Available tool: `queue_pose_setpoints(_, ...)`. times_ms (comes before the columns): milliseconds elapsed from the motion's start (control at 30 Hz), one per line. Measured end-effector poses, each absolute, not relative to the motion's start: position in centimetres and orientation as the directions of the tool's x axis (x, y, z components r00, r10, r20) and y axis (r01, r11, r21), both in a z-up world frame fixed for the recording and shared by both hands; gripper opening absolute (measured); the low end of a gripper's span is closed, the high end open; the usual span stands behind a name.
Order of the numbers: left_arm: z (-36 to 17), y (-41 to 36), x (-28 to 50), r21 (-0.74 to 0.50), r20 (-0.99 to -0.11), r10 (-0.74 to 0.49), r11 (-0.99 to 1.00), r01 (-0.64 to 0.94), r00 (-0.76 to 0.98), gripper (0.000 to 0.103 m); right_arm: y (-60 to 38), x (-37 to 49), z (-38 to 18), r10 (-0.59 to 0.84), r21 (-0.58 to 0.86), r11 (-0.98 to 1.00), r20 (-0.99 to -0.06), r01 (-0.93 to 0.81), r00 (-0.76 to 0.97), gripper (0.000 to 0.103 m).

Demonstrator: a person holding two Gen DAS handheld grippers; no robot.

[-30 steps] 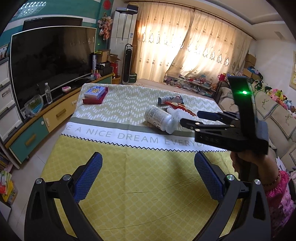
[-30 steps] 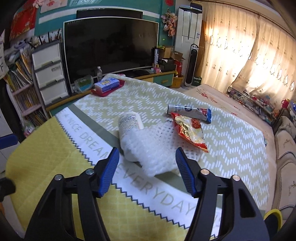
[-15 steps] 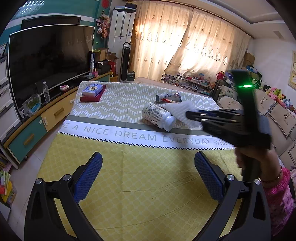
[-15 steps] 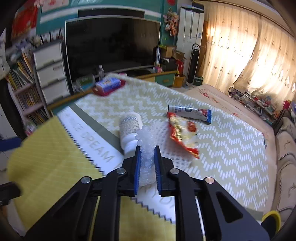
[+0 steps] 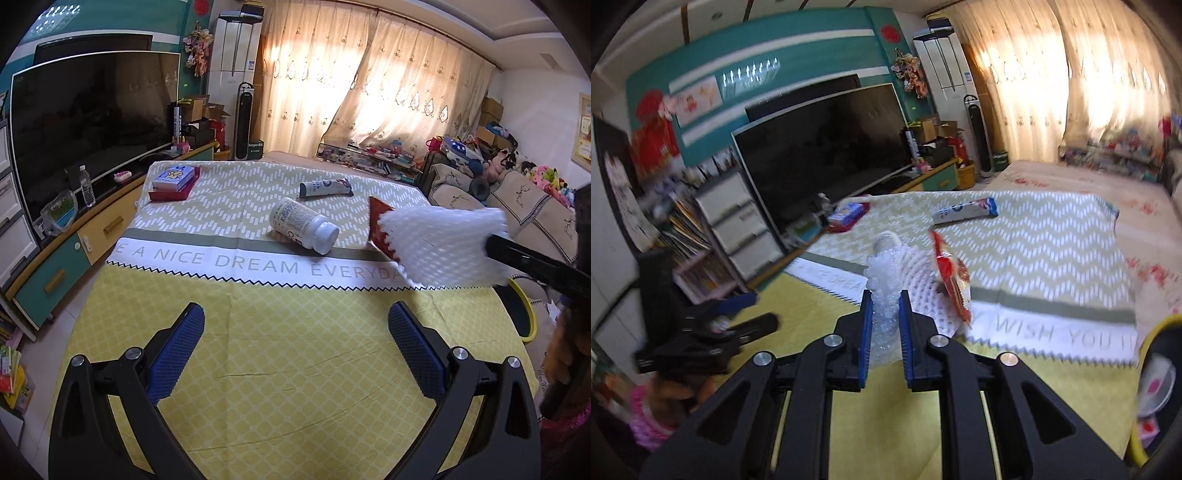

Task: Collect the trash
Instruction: 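Carry the foam net with the right tool over the bin and release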

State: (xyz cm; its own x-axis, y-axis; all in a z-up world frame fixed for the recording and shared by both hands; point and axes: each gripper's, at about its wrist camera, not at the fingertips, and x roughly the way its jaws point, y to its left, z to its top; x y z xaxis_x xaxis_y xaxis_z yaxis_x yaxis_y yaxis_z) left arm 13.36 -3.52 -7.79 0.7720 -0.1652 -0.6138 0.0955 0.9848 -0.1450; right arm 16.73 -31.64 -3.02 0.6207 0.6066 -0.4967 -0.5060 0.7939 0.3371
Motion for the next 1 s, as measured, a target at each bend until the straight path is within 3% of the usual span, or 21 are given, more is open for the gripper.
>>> queue_pose_setpoints(467, -7.4, -6.2, 13.3, -0.108, -0.622, -0.164, 0.986, 0.124, 0.766, 0.098, -34.5, 10.8, 2.6, 0.714, 0.322, 0.700, -0.307, -0.637, 0.630, 0.013)
queue_pose_setpoints(733, -7.5, -6.4, 13.5, -0.109, -0.627, -0.177, 0.984, 0.139, 0.759, 0.098, -39.5, 10.1, 3.2, 0.484, 0.223, 0.874, -0.328, -0.431, 0.812, 0.013)
queue_pose_setpoints(1000, -7.7, -6.6, 14.1, -0.113, -0.636, -0.179, 0.984, 0.139, 0.751, 0.098, -49.0, 10.8, -2.3, 0.053, 0.135, 0.991, -0.482, 0.014, 0.874, 0.015)
